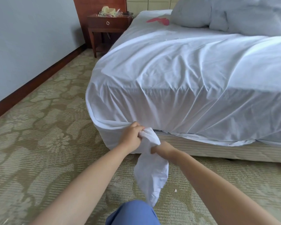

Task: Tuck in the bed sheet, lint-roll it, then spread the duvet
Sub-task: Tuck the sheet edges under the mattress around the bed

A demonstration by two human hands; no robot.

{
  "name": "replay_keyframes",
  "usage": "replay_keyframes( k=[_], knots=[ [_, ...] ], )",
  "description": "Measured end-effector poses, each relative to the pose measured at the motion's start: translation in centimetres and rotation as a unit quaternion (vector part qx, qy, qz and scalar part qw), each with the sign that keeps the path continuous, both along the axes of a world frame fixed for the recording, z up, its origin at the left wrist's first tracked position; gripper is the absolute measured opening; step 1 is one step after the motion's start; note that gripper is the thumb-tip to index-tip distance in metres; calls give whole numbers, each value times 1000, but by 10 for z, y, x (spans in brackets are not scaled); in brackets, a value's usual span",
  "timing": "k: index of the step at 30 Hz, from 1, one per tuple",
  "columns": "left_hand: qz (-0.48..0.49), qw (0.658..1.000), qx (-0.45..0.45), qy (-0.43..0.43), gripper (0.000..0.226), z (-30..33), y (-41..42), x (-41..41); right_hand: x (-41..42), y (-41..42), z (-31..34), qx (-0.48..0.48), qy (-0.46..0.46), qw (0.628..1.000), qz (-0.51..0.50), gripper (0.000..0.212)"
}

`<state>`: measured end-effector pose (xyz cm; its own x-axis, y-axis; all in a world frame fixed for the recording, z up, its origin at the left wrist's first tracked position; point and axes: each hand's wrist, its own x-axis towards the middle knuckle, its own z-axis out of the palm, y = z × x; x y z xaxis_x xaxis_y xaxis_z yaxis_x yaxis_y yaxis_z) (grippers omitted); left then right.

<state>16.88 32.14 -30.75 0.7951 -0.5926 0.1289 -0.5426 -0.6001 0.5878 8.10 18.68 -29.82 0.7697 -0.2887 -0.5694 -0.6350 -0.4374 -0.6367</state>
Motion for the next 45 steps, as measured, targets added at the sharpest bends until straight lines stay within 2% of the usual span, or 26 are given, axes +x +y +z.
replay_keyframes(
  k=[2, 4, 6, 8, 10, 12, 13, 15, 18, 22, 24, 26, 27, 28, 29, 30, 31, 33, 35, 36, 38, 39, 41, 42, 43, 45],
  knots=[
    [-17, 1000, -7, 0, 37, -10, 9, -5, 2, 0, 0, 24, -28, 997, -64, 19],
    [-3, 999, 3, -40, 49, -19, 22, -12, 3, -1, 2, 17, -33, 995, -89, 9],
    [56, 992, 26, -112, 49, -27, 34, -21, 3, -3, 5, 36, -14, 994, -100, 15],
    [122, 983, -3, -137, 37, -30, 40, -28, 2, -6, 8, 79, 46, 994, -54, 28],
    [219, 973, -45, -63, 17, -26, 41, -30, 3, -3, 7, 143, 144, 979, 34, 45],
    [330, 939, -61, 79, 14, -25, 42, -28, 3, 6, 6, 163, 211, 959, 97, 64],
    [374, 915, -77, 131, 21, -26, 43, -28, 2, 12, 7, 159, 224, 953, 125, 60],
    [435, 870, -135, 188, 36, -27, 40, -29, 0, 26, 7, 167, 226, 944, 175, 34],
    [473, 825, -210, 228, 47, -20, 29, -33, -2, 37, 9, 197, 231, 926, 223, 19],
    [523, 774, -315, 166, 49, -20, 30, -40, -1, 37, 12, 216, 247, 913, 241, 15],
    [551, 751, -321, 171, 46, -24, 38, -41, -1, 34, 13, 221, 248, 911, 244, 12],
    [572, 708, -298, 288, 51, -28, 42, -37, -2, 31, 16, 229, 242, 911, 245, 9],
    [549, 670, -308, 394, 63, -25, 42, -35, -1, 30, 17, 231, 237, 913, 241, 7],
    [496, 626, -348, 491, 79, -24, 41, -33, -1, 31, 20, 232, 230, 916, 234, 7],
    [434, 600, -365, 565, 93, -27, 39, -29, -1, 32, 23, 230, 224, 919, 230, 7],
    [383, 601, -357, 604, 97, -32, 35, -26, -1, 34, 26, 224, 218, 922, 227, 6],
    [357, 615, -354, 607, 86, -31, 32, -24, 0, 34, 27, 214, 212, 927, 223, 5],
    [341, 640, -379, 575, 48, -12, 30, -21, 1, 34, 25, 177, 189, 943, 208, 10],
    [345, 649, -412, 539, 29, 2, 30, -17, 7, 29, 18, 68, 128, 971, 191, 26],
    [342, 652, -426, 525, 28, 5, 31, -14, 10, 26, 16, -5, 80, 980, 184, 25],
    [324, 674, -434, 502, 34, 14, 34, -12, 14, 23, 13, -115, -29, 982, 148, 8],
    [312, 689, -433, 489, 38, 21, 34, -14, 15, 23, 12, -144, -67, 979, 129, 6],
    [292, 724, -433, 450, 38, 38, 36, -12, 18, 28, 11, -169, -114, 974, 97, 16],
    [279, 750, -428, 420, 36, 49, 37, -9, 21, 30, 10, -175, -129, 973, 82, 19],
    [250, 795, -403, 377, 33, 61, 37, -6, 24, 33, 10, -180, -140, 971, 70, 19],
    [154, 895, -290, 301, 26, 88, 32, -1, 32, 36, 10, -197, -150, 968, 38, 14]
  ],
)
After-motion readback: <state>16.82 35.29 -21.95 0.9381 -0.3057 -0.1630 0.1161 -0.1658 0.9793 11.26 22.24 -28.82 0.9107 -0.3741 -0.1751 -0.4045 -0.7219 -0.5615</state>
